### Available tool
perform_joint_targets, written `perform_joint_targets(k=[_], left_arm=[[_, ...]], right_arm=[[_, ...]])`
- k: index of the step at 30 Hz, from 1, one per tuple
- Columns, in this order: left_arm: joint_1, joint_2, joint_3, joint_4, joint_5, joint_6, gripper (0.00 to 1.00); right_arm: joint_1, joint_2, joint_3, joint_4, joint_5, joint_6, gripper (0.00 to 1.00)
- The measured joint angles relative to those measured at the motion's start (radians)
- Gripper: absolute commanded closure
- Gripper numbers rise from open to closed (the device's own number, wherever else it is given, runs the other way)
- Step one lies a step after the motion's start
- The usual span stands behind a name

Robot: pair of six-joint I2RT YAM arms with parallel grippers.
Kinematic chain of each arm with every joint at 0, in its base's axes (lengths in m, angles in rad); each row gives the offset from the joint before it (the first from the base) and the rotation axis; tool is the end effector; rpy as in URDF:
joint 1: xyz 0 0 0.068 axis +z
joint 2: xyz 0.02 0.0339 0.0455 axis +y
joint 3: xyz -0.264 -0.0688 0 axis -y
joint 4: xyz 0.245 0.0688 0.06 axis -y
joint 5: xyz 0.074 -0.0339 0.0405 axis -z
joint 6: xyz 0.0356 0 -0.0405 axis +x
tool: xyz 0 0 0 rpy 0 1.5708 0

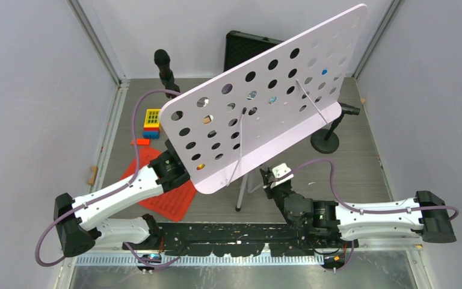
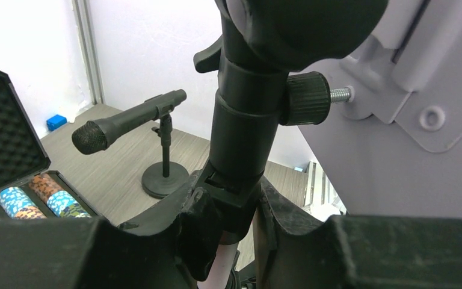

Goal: Pack up the instrument practice props
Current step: Close the music stand at the center of the board.

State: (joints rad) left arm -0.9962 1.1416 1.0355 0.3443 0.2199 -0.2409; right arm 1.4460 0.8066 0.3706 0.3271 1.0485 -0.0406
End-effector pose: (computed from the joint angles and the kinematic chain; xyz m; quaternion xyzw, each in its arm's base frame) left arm 0.1379 -0.2273 0.4129 0.3067 0.5393 -0.5083 0.5973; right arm 0.0525 0.1707 0.2450 -0.1902 0.7007 0.0891 0.6819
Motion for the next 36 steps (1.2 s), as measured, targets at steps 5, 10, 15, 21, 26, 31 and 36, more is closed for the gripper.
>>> perform_joint_targets(k=[5, 10, 15, 21, 26, 31, 36], left_arm=[[0.003, 0.0, 0.0, -0.001, 0.0, -0.006, 1.0], [0.003, 0.0, 0.0, 0.0, 0.0, -0.006, 1.0], [0.003, 0.0, 0.001, -0.003, 0.0, -0.006, 1.0], [0.003, -0.005, 0.007, -0.013, -0.008, -0.016, 1.0], [0.003, -0.023, 0.008, -0.012, -0.01, -0.019, 1.0], [0.004, -0.034, 0.008, -0.01, -0.01, -0.017, 1.0], [0.008, -0.037, 0.003, -0.022, -0.018, -0.011, 1.0]], right_arm=[[0.0, 0.008, 0.009, -0.008, 0.001, 0.013, 1.0], [0.0, 0.011, 0.011, -0.005, -0.003, 0.019, 1.0], [-0.002, 0.013, 0.011, 0.012, -0.019, 0.022, 1.0], [-0.002, 0.019, 0.011, 0.072, -0.041, 0.021, 1.0], [-0.006, 0.031, 0.013, 0.142, -0.061, -0.016, 1.0], [-0.019, 0.063, 0.013, 0.214, -0.082, -0.042, 0.93], [-0.028, 0.086, 0.013, 0.222, -0.108, -0.032, 0.65]])
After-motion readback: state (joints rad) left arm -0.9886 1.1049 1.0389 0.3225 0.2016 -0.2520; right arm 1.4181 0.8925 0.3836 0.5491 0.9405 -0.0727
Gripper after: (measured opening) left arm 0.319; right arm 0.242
